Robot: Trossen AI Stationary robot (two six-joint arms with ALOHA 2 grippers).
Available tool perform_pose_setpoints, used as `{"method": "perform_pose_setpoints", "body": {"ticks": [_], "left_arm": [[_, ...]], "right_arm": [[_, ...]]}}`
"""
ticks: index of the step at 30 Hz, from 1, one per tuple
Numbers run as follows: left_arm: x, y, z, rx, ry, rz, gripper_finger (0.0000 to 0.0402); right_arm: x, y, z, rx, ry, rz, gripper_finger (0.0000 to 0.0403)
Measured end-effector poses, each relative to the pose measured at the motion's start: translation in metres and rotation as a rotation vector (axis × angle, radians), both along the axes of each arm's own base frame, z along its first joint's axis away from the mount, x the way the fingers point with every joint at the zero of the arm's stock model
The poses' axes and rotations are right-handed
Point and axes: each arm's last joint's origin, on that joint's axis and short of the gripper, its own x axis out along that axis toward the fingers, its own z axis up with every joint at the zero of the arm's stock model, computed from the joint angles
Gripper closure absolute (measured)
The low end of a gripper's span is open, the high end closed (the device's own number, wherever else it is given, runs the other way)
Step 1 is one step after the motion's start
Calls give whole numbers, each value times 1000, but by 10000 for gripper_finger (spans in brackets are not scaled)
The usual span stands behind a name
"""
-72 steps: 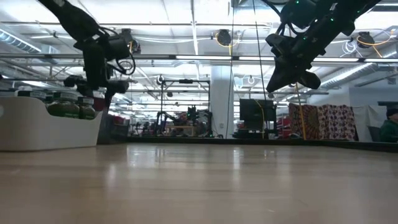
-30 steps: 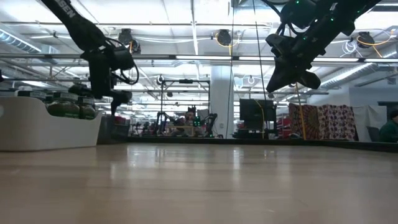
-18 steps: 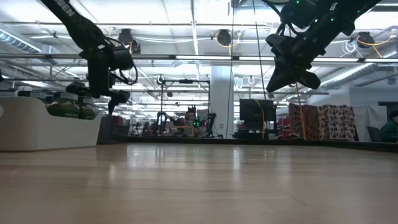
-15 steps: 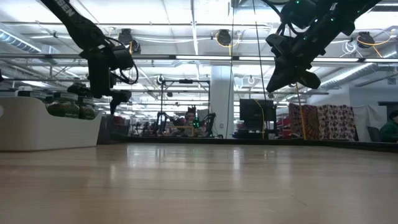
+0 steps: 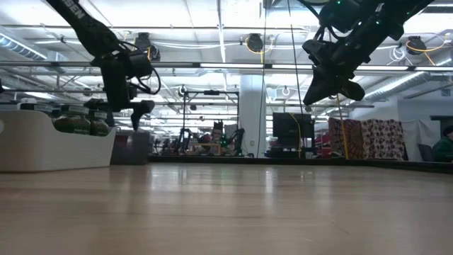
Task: Sort spices by type
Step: Put the red seasoning can into the top black bin
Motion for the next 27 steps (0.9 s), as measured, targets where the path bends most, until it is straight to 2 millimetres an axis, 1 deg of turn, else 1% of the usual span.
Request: {"method": "perform_pose_setpoints", "body": {"ticks": [4, 9, 13, 15, 18, 22, 25, 27], "left_arm": [[1, 0, 6, 12, -22, -35, 91], [2, 2, 31, 127, -85, -38, 91], [0, -1, 46, 159, -96, -49, 92], [-2, -4, 47, 123, -76, -43, 92], [-7, -11, 40, 31, -25, -22, 94], [-11, -16, 35, -37, 29, -18, 126], [-11, -16, 35, -35, 34, -14, 170], [-11, -16, 35, -36, 35, -14, 208]], "right_arm": [[0, 0, 0, 0, 0, 0, 403], [1, 2, 0, 1, 0, 11, 403], [2, 5, 0, 1, 0, 24, 403], [2, 5, 0, 1, 0, 25, 403], [2, 5, 0, 1, 0, 24, 403], [2, 5, 0, 0, -1, 24, 403], [2, 5, 0, -3, -1, 26, 403], [2, 5, 0, -3, -1, 26, 403]]}}
